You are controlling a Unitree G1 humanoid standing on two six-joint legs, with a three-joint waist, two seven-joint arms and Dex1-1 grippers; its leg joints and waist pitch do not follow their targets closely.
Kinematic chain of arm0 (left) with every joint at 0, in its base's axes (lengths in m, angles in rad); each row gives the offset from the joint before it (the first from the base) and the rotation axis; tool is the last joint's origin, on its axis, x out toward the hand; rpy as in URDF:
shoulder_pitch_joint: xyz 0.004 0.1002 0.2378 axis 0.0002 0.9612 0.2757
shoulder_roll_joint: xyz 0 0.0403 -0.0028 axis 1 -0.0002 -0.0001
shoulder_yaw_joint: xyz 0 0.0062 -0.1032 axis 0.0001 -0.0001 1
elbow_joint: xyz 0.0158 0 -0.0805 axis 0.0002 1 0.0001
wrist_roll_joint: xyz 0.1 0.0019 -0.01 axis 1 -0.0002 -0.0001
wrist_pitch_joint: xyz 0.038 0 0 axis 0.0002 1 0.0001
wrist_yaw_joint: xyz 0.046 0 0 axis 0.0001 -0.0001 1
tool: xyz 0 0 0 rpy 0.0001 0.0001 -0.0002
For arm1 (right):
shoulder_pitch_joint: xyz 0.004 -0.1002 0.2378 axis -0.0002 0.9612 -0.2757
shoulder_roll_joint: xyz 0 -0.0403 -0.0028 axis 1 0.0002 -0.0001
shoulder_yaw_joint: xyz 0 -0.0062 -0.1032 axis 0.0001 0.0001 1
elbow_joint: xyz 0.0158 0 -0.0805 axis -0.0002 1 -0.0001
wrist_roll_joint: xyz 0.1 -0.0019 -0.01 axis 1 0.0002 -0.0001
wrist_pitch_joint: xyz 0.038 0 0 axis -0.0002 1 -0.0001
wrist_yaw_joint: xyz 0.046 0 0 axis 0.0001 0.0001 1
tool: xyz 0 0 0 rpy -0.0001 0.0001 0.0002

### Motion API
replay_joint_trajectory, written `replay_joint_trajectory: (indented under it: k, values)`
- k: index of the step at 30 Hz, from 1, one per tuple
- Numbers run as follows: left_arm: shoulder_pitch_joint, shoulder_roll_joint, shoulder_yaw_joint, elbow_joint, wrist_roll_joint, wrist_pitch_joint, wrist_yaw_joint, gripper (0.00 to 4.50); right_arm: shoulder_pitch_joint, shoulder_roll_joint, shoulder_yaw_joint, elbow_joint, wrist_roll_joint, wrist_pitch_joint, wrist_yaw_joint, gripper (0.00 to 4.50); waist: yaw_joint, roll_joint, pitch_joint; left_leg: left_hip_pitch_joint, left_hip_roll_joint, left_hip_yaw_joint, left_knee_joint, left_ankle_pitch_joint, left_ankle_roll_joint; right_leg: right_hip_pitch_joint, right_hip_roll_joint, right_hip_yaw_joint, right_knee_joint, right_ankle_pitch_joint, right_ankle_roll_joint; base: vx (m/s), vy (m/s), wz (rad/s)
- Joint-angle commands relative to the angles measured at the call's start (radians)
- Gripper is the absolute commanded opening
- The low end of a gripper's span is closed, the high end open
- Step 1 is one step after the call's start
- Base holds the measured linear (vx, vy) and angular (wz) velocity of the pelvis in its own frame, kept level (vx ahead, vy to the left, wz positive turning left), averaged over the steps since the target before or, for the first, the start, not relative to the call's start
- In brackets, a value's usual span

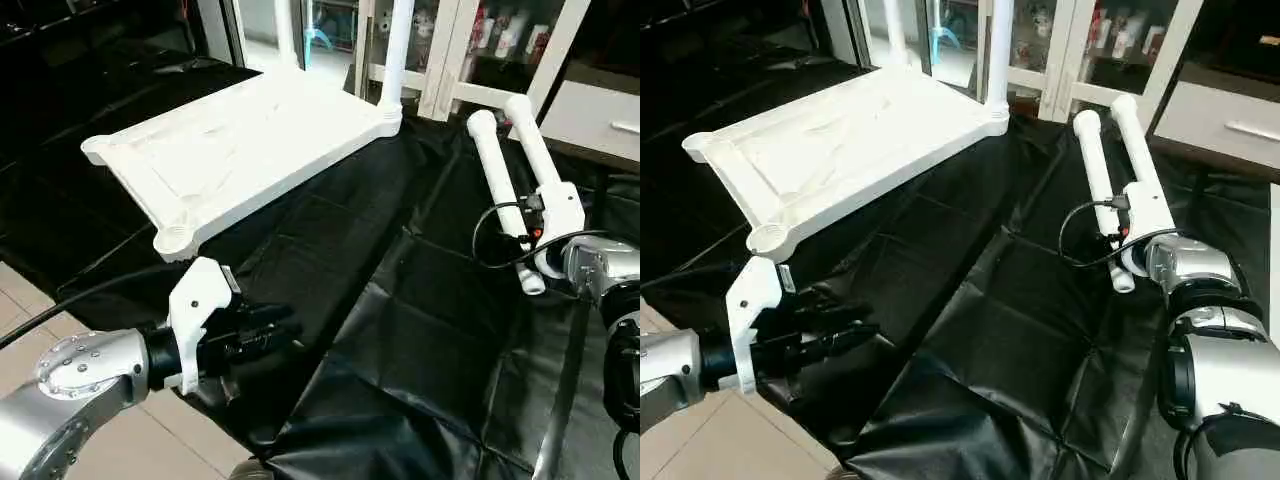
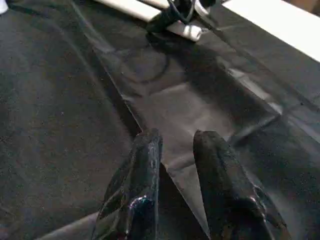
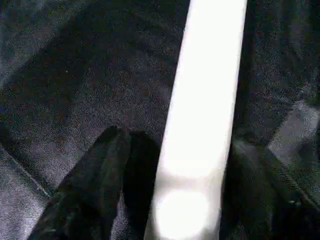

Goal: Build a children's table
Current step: Pick table leg

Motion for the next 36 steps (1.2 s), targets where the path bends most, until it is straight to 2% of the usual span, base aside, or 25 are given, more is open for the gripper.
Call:
replay_joint_trajectory:
  k: [1, 3, 5, 12, 16, 18, 19, 23, 26, 27, 29, 30, 32, 34, 35, 36]
  values:
    - [-0.004, 0.012, -0.007, -0.005, -0.008, 0.007, -0.01, 1.3, 0.008, 0.009, 0.004, 0.012, -0.004, 0.031, -0.005, 2.59, 0.006, -0.012, -0.075, 0.005, 0.003, 0.015, -0.059, -0.088, 0.052, 0.056, -0.046, 0.023, -0.06, -0.101, -0.289, 0.0, 0.0, 0.0]
    - [-0.009, 0.013, -0.008, -0.001, -0.007, 0.003, -0.01, 1.3, 0.009, 0.009, 0.005, 0.01, -0.003, 0.035, -0.004, 2.54, 0.006, -0.011, -0.076, 0.004, 0.003, 0.015, -0.058, -0.089, 0.049, 0.057, -0.045, 0.022, -0.059, -0.093, -0.291, 0.0, 0.0, 0.0]
    - [-0.014, 0.014, -0.009, 0.002, -0.005, -0.001, -0.01, 1.3, 0.01, 0.01, 0.005, 0.008, -0.003, 0.039, 0.002, 2.23, 0.006, -0.013, -0.077, 0.005, 0.003, 0.015, -0.057, -0.092, 0.048, 0.057, -0.044, 0.023, -0.058, -0.091, -0.29, 0.0, 0.0, 0.0]
    - [-0.023, 0.021, -0.016, 0.013, -0.001, -0.011, -0.014, 1.3, 0.022, 0.014, 0.006, -0.003, 0.001, 0.044, 0.018, 1.71, 0.007, -0.014, -0.077, 0.004, 0.002, 0.015, -0.057, -0.12, 0.036, 0.057, -0.047, 0.024, -0.062, -0.148, -0.277, 0.0, 0.0, 0.0]
    - [-0.027, 0.023, -0.018, 0.024, 0.007, -0.023, -0.017, 1.3, 0.028, 0.021, 0.004, -0.013, 0.006, 0.047, 0.026, 1.4, 0.005, -0.012, -0.077, 0.005, 0.002, 0.014, -0.057, -0.143, 0.025, 0.055, -0.048, 0.024, -0.065, -0.191, -0.264, 0.0, 0.0, 0.0]
    - [-0.028, 0.024, -0.018, 0.028, 0.009, -0.027, -0.019, 1.3, 0.031, 0.022, 0.002, -0.017, 0.008, 0.046, 0.031, 1.38, 0.005, -0.013, -0.075, 0.005, 0.002, 0.014, -0.058, -0.158, 0.022, 0.053, -0.047, 0.025, -0.066, -0.214, -0.259, 0.0, 0.0, 0.0]
    - [-0.029, 0.024, -0.019, 0.031, 0.011, -0.029, -0.019, 1.3, 0.032, 0.023, 0.001, -0.018, 0.009, 0.043, 0.031, 1.36, 0.004, -0.009, -0.074, 0.007, 0.002, 0.013, -0.058, -0.173, 0.018, 0.051, -0.047, 0.024, -0.067, -0.233, -0.254, 0.0, 0.0, 0.0]
    - [-0.038, 0.019, -0.023, 0.05, 0.021, -0.045, -0.016, 1.3, 0.043, 0.03, -0.013, -0.043, 0.029, 0.034, 0.05, 1.33, 0.002, -0.01, -0.076, 0.007, 0.002, 0.013, -0.058, -0.173, 0.014, 0.052, -0.047, 0.025, -0.067, -0.23, -0.249, 0.0, 0.0, 0.0]
    - [-0.066, -0.019, -0.023, 0.101, 0.047, -0.083, 0.017, 1.3, 0.079, 0.046, -0.075, -0.144, 0.103, 0.031, 0.06, 1.33, 0.0, -0.011, -0.078, 0.007, 0.001, 0.013, -0.058, -0.166, 0.019, 0.054, -0.045, 0.025, -0.068, -0.223, -0.237, 0.0, 0.0, 0.0]
    - [-0.069, -0.022, -0.023, 0.105, 0.049, -0.086, 0.019, 1.3, 0.082, 0.047, -0.08, -0.152, 0.109, 0.032, 0.061, 1.33, 0.0, -0.013, -0.08, 0.008, 0.002, 0.013, -0.057, -0.153, 0.022, 0.054, -0.045, 0.026, -0.067, -0.21, -0.233, 0.0, 0.0, 0.0]
    - [-0.109, -0.074, -0.024, 0.157, 0.079, -0.121, 0.071, 1.3, 0.142, 0.072, -0.138, -0.284, 0.175, 0.041, 0.05, 1.33, -0.002, -0.014, -0.084, 0.007, 0.002, 0.013, -0.055, -0.122, 0.029, 0.055, -0.044, 0.028, -0.064, -0.165, -0.231, 0.0, 0.0, 0.0]
    - [-0.114, -0.083, -0.022, 0.164, 0.079, -0.124, 0.078, 1.3, 0.151, 0.076, -0.146, -0.304, 0.184, 0.044, 0.046, 1.33, -0.002, -0.015, -0.085, 0.005, 0.001, 0.013, -0.054, -0.109, 0.031, 0.057, -0.043, 0.028, -0.063, -0.151, -0.231, 0.0, 0.0, 0.0]
    - [-0.15, -0.141, -0.006, 0.205, 0.071, -0.135, 0.122, 1.3, 0.207, 0.104, -0.19, -0.428, 0.234, 0.062, 0.025, 1.32, -0.003, -0.016, -0.088, 0.006, 0.001, 0.013, -0.053, -0.087, 0.037, 0.058, -0.043, 0.028, -0.061, -0.123, -0.233, 0.0, 0.0, 0.0]
    - [-0.187, -0.211, 0.024, 0.243, 0.027, -0.111, 0.179, 1.65, 0.318, 0.166, -0.234, -0.671, 0.311, 0.069, 0.014, 1.32, -0.002, -0.017, -0.09, 0.007, 0.0, 0.015, -0.052, -0.066, 0.041, 0.059, -0.042, 0.033, -0.059, -0.084, -0.223, 0.0, 0.0, 0.0]
    - [-0.196, -0.238, 0.033, 0.258, 0.014, -0.104, 0.201, 1.65, 0.366, 0.192, -0.246, -0.773, 0.343, 0.077, 0.008, 1.32, -0.001, -0.014, -0.09, 0.007, 0.001, 0.014, -0.053, -0.064, 0.043, 0.059, -0.043, 0.032, -0.06, -0.082, -0.218, 0.0, 0.0, 0.0]
    - [-0.2, -0.253, 0.037, 0.267, 0.009, -0.101, 0.214, 1.65, 0.394, 0.206, -0.254, -0.832, 0.362, 0.083, 0.004, 1.32, -0.001, -0.015, -0.09, 0.006, 0.0, 0.014, -0.053, -0.059, 0.046, 0.06, -0.041, 0.033, -0.06, -0.073, -0.209, 0.0, 0.0, 0.0]
